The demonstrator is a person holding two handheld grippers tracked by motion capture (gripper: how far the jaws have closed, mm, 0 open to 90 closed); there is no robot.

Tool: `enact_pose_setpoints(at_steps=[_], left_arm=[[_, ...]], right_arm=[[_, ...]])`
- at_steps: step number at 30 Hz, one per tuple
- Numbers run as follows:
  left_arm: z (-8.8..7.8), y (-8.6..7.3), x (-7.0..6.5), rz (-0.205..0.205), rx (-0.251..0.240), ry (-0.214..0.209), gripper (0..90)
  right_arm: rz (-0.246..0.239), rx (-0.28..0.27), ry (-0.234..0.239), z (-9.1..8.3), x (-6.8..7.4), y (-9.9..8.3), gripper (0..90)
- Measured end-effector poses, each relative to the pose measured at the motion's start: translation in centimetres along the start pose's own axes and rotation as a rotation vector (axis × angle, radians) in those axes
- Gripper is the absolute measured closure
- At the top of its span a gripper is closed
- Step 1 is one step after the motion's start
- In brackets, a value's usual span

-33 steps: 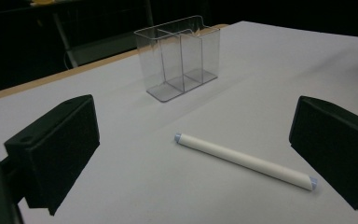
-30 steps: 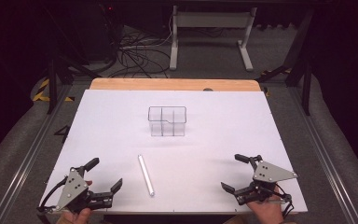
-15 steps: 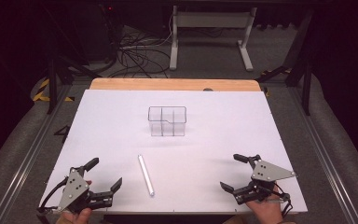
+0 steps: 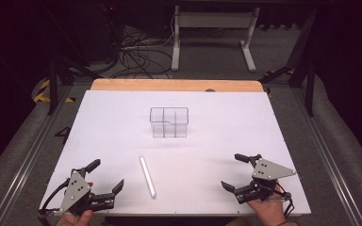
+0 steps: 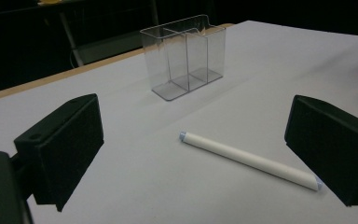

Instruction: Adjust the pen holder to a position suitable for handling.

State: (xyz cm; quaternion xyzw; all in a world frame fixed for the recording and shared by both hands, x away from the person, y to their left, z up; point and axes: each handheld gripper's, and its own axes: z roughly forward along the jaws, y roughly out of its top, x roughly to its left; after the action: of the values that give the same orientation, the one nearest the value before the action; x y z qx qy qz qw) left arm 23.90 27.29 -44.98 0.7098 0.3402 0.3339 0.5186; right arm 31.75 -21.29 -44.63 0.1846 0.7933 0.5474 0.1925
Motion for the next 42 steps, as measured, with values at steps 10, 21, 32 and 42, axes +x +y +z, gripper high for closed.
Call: enact_pose_setpoints(at_steps=[10, 21, 32, 42], left_arm=[[0.1, 0.0, 0.0, 0.000, 0.003, 0.005, 5.5], [0.1, 0.0, 0.0, 0.000, 0.006, 0.002, 5.7], [0.3, 0.0, -0.1, 0.001, 0.010, -0.003, 5.9], [0.3, 0.0, 0.0, 0.001, 0.011, -0.001, 6.0]], right_arm=[[-0.002, 0.008, 0.024, 1.7, -0.4, 1.8, 2.3], [-0.041, 0.017, 0.045, 3.3, -0.5, 3.7, 2.3], [-0.028, 0.021, 0.079, 3.0, -0.9, 5.0, 13.6], [-0.086, 0.093, 0.135, 3.7, -1.7, 7.7, 18.4]])
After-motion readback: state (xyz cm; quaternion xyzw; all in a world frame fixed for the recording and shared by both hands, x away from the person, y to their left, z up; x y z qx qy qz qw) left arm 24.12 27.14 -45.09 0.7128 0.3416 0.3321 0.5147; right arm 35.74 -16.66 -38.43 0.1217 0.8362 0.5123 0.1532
